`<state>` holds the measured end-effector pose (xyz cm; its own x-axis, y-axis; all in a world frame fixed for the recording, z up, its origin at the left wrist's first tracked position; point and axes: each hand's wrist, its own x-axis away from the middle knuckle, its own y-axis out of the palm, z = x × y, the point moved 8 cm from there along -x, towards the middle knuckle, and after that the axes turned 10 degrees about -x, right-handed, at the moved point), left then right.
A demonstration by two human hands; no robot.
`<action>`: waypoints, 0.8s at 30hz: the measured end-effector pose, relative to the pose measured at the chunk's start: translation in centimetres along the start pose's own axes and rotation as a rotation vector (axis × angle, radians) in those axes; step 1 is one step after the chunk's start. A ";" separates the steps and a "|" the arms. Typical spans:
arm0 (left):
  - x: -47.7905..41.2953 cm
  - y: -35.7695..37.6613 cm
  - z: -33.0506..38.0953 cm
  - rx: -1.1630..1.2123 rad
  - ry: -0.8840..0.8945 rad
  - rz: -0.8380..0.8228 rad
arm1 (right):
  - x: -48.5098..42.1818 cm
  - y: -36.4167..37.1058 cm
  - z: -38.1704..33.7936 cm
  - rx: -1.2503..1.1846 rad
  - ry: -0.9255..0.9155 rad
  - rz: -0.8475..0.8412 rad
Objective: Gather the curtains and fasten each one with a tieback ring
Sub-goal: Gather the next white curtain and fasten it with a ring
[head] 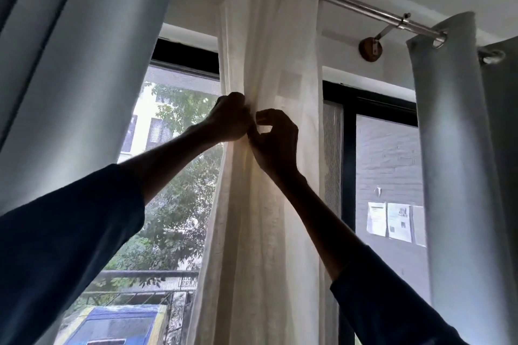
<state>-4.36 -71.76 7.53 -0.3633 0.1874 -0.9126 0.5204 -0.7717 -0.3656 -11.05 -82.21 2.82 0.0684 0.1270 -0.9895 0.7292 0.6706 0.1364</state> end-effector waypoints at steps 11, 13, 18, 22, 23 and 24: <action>0.7 0.8 -0.2 0.057 -0.106 0.059 | 1.1 0.3 1.5 -0.100 0.049 -0.245; 1.0 0.8 -0.6 -0.004 -0.102 0.060 | 1.0 -1.0 2.4 -0.107 0.087 -0.256; 2.8 2.6 -1.2 -0.084 -0.046 0.030 | 0.5 -6.8 7.7 0.235 0.258 -0.014; 4.3 3.5 -1.8 -0.105 -0.028 0.016 | 2.6 -6.2 12.3 0.209 0.569 -0.213; 4.5 3.5 -1.9 -0.099 -0.023 0.017 | 3.3 -5.8 12.5 0.211 0.568 -0.244; 4.7 3.6 -1.9 -0.099 -0.016 0.016 | 3.9 -5.4 12.5 0.209 0.555 -0.262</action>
<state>-2.78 -72.47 1.55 -0.3659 0.1652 -0.9159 0.5996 -0.7108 -0.3677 -6.20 -94.49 -2.36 -0.4513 0.3752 -0.8096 0.7950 0.5811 -0.1739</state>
